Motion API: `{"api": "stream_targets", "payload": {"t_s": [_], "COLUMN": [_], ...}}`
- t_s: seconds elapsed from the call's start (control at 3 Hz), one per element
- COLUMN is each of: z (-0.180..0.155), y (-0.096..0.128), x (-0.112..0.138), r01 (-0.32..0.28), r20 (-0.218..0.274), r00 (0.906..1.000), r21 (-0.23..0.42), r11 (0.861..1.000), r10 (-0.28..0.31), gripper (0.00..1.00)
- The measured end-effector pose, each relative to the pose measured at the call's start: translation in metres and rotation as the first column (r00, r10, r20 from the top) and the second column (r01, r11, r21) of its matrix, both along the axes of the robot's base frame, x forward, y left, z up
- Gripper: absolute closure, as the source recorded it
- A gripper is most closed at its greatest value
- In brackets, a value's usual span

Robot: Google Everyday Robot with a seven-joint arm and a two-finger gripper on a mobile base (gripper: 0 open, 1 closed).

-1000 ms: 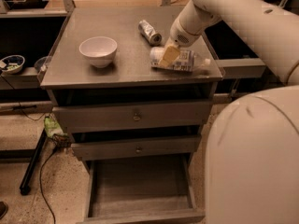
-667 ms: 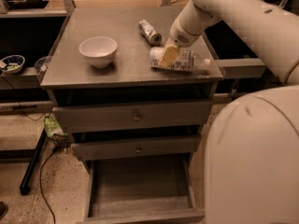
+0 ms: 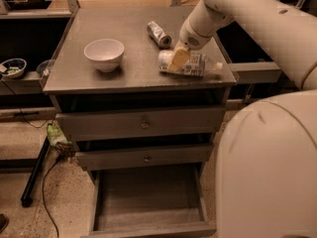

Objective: Pick blue plastic bottle from bottom drawer and place on counter

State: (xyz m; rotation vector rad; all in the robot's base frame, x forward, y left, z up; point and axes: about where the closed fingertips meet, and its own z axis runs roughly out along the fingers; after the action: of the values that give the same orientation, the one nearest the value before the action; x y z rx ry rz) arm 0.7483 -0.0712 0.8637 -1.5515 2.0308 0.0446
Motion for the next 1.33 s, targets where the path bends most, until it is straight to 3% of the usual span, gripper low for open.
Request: {"api": "stream_targets", "payload": {"t_s": [1.0, 1.33], "z": [-0.0001, -0.0002], "y": [0.0001, 0.0001], "x": [0.0, 0.0], "r01": [0.0, 0.0], "r20": [0.0, 0.0], "r00": [1.0, 1.0], "r21": [0.0, 0.0], "r11": [1.0, 1.0], "r10": [0.0, 0.0], "gripper": [0.03, 0.0]}}
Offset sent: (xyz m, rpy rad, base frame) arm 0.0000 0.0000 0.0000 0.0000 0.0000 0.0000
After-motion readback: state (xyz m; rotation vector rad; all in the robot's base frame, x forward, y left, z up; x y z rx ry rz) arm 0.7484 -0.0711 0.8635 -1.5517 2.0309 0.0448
